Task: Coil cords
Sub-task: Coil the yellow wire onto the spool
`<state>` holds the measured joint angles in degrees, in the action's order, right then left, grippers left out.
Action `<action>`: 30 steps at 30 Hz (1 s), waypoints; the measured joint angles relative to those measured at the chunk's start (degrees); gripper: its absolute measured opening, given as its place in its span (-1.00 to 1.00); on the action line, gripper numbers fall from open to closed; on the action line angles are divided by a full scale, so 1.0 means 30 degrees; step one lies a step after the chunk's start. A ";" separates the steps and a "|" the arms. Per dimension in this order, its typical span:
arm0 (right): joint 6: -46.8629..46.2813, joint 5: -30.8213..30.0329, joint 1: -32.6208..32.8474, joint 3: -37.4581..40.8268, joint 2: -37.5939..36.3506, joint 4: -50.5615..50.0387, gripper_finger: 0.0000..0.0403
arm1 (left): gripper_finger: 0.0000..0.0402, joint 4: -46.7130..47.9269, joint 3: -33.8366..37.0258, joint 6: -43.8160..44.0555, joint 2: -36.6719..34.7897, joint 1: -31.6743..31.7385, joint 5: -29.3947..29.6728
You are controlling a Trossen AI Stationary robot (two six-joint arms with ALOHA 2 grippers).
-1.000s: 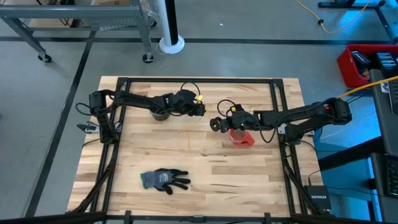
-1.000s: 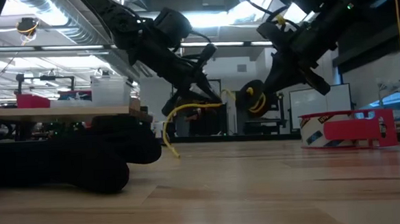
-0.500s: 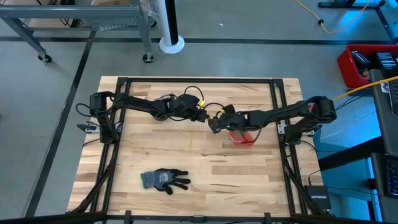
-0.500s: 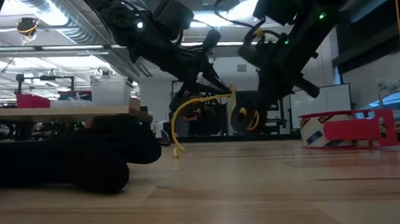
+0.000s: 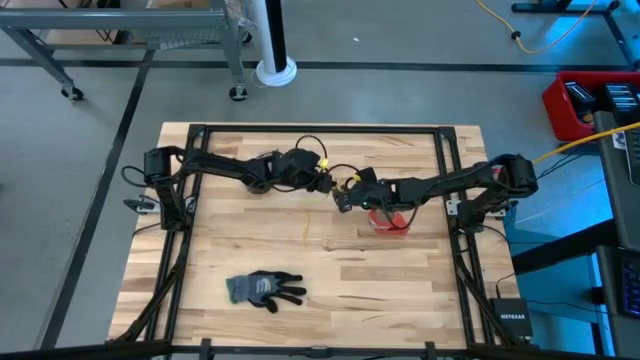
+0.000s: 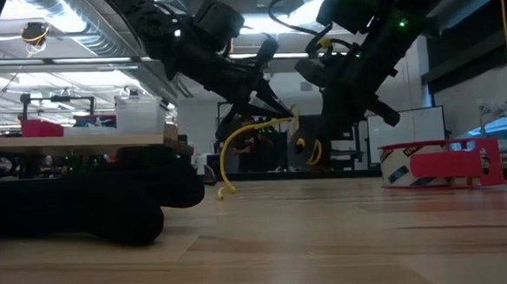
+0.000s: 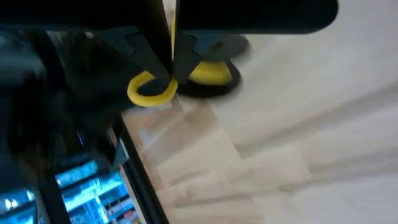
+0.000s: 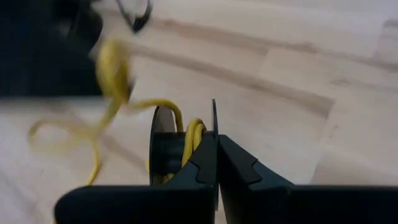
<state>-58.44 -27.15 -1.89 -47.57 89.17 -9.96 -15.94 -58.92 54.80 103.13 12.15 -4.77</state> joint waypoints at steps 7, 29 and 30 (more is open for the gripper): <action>-0.0048 -0.0449 0.0001 0.0000 0.0000 0.1741 -0.97 | -1.00 0.0000 0.0000 -0.0584 -0.0005 -0.1332 -0.0046; 0.0314 -0.1282 0.0001 -0.0073 -0.2546 0.0750 -0.97 | -1.00 0.2557 0.0000 -0.6005 -0.0015 -0.4798 0.9236; 0.0530 -0.1182 0.0001 -0.0066 -0.2790 0.0672 -0.97 | -1.00 0.2482 0.0000 -0.6756 -0.0015 -0.4899 0.9349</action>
<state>-56.85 -30.70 -1.89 -47.77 80.79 -7.94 -8.50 -58.92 34.53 103.09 -2.55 23.28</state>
